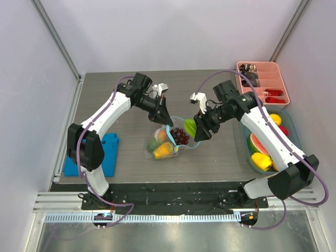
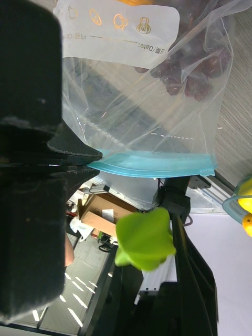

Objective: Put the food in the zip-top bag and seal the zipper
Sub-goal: Place the fake fruit in the zipper food storage bag, then pick up the fake fruit from the bin, then place the fake fruit in the zipper food storage bag, then adjust the zipper food storage bag at the center of the board.

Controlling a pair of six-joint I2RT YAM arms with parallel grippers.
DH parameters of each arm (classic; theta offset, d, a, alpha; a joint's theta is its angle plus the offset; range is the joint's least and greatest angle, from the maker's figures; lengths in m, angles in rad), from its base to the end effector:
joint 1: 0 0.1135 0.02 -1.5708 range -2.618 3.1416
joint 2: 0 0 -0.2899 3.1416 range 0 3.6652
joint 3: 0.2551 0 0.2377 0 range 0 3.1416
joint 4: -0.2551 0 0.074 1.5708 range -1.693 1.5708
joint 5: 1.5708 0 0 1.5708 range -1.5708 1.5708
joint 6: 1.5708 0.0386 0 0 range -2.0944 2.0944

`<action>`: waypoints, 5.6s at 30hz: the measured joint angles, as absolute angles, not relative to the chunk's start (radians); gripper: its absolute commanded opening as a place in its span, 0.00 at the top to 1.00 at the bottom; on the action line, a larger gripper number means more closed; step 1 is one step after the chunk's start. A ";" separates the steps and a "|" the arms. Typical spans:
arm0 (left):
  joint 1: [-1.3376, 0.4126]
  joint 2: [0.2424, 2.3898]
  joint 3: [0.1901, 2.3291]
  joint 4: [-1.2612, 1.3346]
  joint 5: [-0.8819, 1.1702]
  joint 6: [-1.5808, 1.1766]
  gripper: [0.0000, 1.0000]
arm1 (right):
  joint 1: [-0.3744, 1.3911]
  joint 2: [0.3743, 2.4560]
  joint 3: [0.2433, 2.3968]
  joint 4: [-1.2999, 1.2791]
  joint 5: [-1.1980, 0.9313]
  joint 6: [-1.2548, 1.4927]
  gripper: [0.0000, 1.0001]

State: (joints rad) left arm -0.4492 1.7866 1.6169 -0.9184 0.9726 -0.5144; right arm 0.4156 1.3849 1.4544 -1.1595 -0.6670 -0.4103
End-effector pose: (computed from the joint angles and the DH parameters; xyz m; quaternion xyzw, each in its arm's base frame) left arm 0.3135 -0.1865 0.3322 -0.0837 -0.8616 0.5001 0.0230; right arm 0.2099 0.1187 0.3817 -0.4397 0.8093 0.3185 0.2241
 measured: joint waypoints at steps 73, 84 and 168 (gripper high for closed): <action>-0.449 1.787 1.604 -0.918 0.989 -0.514 1.00 | -0.311 1.980 1.581 -0.850 -0.058 -0.548 0.14; -0.449 1.787 1.604 -0.919 0.989 -0.511 1.00 | -0.311 2.007 1.509 -0.793 -0.055 -0.538 0.48; -0.456 1.597 1.702 -1.149 0.684 -0.336 0.96 | 0.286 1.365 1.411 -0.926 -0.924 0.022 0.99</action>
